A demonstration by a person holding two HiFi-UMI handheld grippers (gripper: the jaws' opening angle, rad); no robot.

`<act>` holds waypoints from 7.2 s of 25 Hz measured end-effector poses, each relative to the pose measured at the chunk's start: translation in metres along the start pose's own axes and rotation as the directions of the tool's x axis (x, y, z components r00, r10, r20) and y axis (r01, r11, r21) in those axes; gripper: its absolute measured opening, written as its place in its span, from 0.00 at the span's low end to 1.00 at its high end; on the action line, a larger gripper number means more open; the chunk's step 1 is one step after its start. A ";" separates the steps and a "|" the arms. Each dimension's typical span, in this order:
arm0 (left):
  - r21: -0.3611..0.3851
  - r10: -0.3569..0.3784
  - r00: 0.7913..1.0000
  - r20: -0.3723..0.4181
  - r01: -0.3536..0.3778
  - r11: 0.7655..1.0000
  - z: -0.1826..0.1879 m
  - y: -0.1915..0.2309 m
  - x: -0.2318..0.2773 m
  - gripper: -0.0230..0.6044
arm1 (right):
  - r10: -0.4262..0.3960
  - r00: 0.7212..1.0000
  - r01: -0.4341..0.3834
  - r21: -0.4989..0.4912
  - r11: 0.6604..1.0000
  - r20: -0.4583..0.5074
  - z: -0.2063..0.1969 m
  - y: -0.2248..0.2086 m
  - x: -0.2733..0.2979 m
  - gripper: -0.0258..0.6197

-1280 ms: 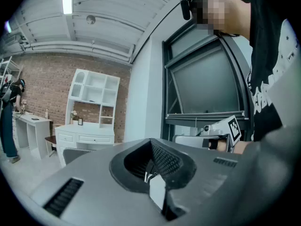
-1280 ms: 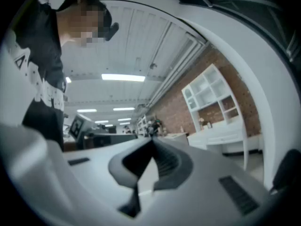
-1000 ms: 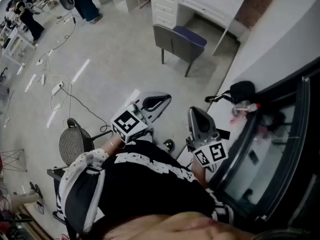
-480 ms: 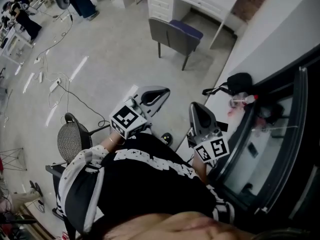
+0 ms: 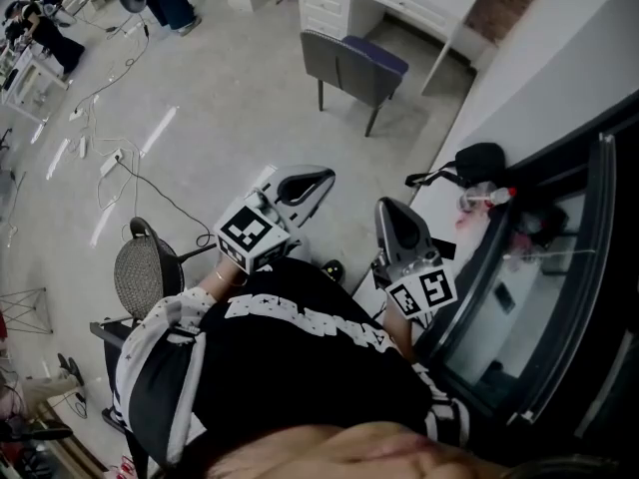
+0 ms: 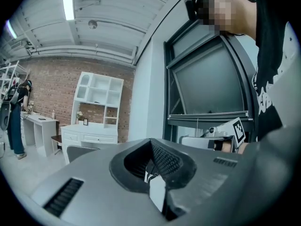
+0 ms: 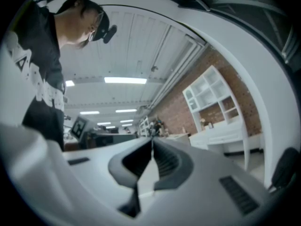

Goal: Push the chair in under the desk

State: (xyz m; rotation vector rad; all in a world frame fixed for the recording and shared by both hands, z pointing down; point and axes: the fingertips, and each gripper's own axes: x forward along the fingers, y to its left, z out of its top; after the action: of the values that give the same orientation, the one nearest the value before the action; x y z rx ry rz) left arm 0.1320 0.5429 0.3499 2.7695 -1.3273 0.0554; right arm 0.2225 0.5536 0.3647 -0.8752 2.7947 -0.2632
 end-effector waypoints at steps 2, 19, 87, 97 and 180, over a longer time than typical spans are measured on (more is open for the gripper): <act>-0.001 0.011 1.000 -0.005 -0.011 1.000 -0.001 0.003 -0.003 0.09 | 0.002 1.000 -0.002 0.003 1.000 -0.005 -0.001 0.000 0.003 0.09; -0.027 0.019 1.000 0.003 -0.019 0.999 0.000 0.076 0.016 0.09 | -0.066 0.996 0.065 -0.015 0.998 -0.059 -0.003 -0.032 0.060 0.09; -0.003 0.049 0.997 -0.058 -0.049 0.999 -0.011 0.370 0.064 0.09 | -0.150 0.979 0.136 -0.106 0.985 -0.140 -0.016 -0.130 0.330 0.09; 0.046 0.048 0.993 -0.105 -0.044 0.998 -0.013 0.408 0.131 0.09 | -0.138 0.977 0.123 -0.096 0.988 -0.164 -0.015 -0.201 0.369 0.13; 0.324 -0.140 0.610 -0.780 0.585 0.743 -0.224 0.531 0.302 0.28 | -0.402 0.466 0.163 -0.370 0.915 -0.788 -0.229 -0.372 0.441 0.31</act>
State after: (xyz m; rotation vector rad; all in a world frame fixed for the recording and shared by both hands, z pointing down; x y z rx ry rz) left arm -0.0935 -0.0057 0.6170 2.8103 -0.5095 1.5698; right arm 0.0141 0.0231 0.6102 -1.6813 3.6194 -0.5411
